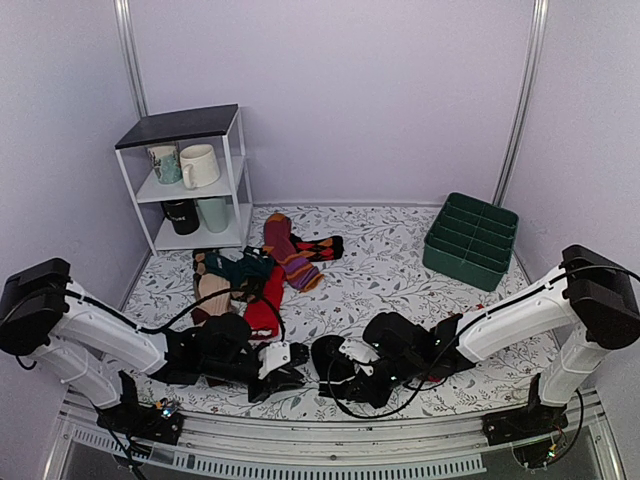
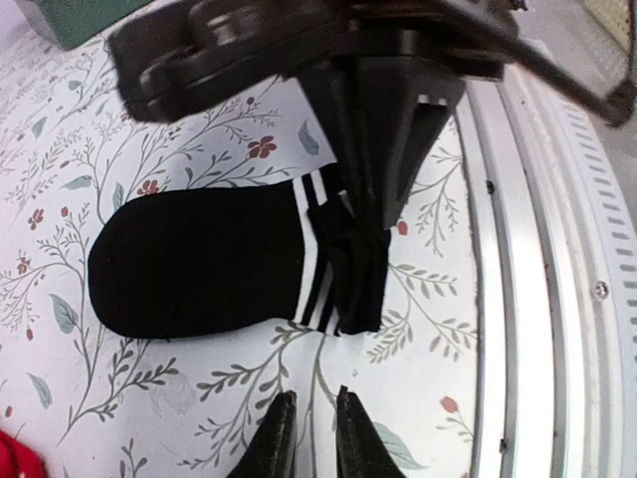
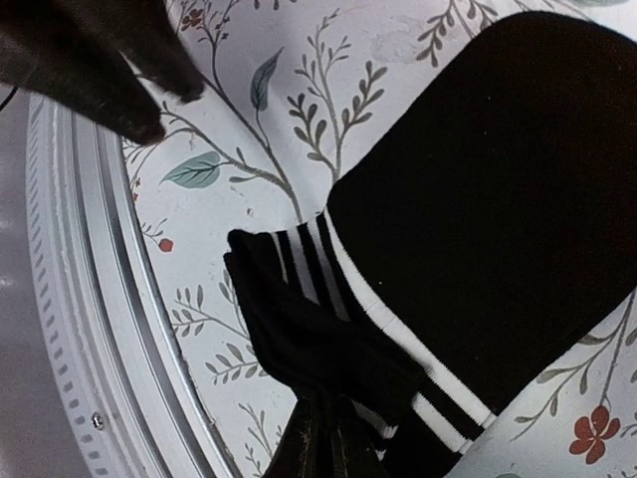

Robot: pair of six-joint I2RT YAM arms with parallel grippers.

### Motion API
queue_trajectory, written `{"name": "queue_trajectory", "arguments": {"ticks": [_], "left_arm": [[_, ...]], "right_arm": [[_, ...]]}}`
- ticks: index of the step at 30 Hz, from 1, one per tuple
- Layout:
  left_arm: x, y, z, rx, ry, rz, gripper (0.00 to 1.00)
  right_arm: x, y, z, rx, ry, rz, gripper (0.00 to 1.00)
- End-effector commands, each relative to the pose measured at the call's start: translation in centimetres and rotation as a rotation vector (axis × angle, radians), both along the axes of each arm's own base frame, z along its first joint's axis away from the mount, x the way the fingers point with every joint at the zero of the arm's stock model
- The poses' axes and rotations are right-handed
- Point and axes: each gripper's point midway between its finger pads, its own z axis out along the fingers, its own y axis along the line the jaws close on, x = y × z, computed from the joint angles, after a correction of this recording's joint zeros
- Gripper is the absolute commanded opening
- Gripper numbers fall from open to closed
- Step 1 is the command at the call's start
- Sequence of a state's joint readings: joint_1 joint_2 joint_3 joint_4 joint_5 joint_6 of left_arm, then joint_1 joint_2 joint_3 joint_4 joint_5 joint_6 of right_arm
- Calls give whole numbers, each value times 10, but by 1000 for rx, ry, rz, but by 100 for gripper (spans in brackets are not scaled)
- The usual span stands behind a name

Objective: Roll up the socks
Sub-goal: Roll the sock at the center of the board.

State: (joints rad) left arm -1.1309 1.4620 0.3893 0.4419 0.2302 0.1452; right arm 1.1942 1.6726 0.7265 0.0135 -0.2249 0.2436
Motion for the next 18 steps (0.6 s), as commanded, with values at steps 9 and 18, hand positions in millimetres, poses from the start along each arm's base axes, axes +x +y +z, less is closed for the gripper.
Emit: {"name": "queue_trajectory", "arguments": {"ticks": [9, 18], "left_arm": [[-22, -22, 29, -95, -299, -113, 21], [-21, -50, 17, -77, -347, -182, 23]], "right_arm": [[-17, -46, -46, -305, 444, -145, 7], [-16, -46, -45, -281, 580, -193, 8]]}}
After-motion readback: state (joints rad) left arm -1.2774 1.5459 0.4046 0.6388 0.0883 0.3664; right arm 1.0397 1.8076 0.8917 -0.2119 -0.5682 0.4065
